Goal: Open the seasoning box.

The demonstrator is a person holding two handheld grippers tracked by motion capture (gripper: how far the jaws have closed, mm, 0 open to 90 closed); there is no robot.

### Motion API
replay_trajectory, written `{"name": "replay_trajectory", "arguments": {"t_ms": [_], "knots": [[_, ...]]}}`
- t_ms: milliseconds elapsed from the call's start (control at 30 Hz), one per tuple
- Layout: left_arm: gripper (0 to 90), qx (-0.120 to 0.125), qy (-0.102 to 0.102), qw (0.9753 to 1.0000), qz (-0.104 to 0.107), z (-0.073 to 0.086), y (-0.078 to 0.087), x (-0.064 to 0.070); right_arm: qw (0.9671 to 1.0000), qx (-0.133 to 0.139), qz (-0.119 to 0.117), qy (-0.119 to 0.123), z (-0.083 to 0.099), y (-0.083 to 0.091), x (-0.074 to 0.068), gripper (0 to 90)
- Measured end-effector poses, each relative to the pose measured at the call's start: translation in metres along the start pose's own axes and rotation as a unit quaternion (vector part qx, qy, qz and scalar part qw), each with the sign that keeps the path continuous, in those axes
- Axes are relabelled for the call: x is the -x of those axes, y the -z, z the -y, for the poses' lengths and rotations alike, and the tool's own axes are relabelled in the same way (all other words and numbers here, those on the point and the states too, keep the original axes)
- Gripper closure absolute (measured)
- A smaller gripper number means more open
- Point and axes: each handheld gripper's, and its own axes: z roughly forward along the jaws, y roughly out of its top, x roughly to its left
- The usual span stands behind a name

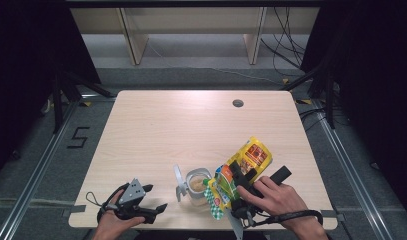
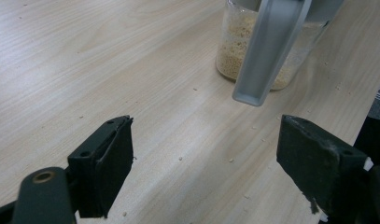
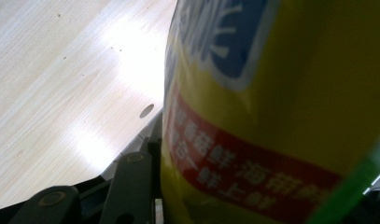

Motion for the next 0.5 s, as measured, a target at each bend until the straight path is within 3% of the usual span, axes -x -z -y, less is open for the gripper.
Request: {"name": "replay_trajectory", "arguments": {"t_ms": [33, 67, 167, 233, 333, 367, 500], "knots": [[18.2, 0.009, -0.006, 0.9999, 0.000, 0.0006, -0.0005, 0.0000, 1.0000, 0.001, -0.001, -0.001, 0.0001, 0.0001, -0.0002, 60.2], [18.2, -0.001, -0.006, 1.0000, -0.003, -0.0004, 0.0007, -0.0007, 1.0000, 0.002, 0.000, 0.006, 0.0002, 0.0000, 0.0003, 60.2], [18.2, 0.007, 0.002, 1.0000, -0.001, 0.0006, -0.0011, 0.0007, 1.0000, 0.002, 0.001, 0.006, 0.0001, -0.0001, 0.0005, 60.2], [18.2, 0.003, -0.002, 1.0000, -0.001, 0.0000, 0.0000, 0.0000, 1.0000, 0.000, 0.002, -0.001, -0.0002, 0.0001, -0.0001, 60.2], [18.2, 0.003, 0.001, 1.0000, 0.002, -0.0002, -0.0004, 0.0001, 1.0000, -0.003, 0.001, 0.009, 0.0000, 0.0005, 0.0010, 60.2], [18.2, 0.014, -0.002, 0.9999, 0.002, 0.0012, -0.0018, 0.0004, 1.0000, 0.001, 0.000, -0.002, -0.0010, -0.0002, -0.0004, 60.2], [18.2, 0.002, -0.001, 1.0000, 0.002, 0.0000, -0.0003, -0.0001, 1.0000, 0.003, 0.002, 0.005, -0.0010, -0.0006, -0.0002, 60.3]]}}
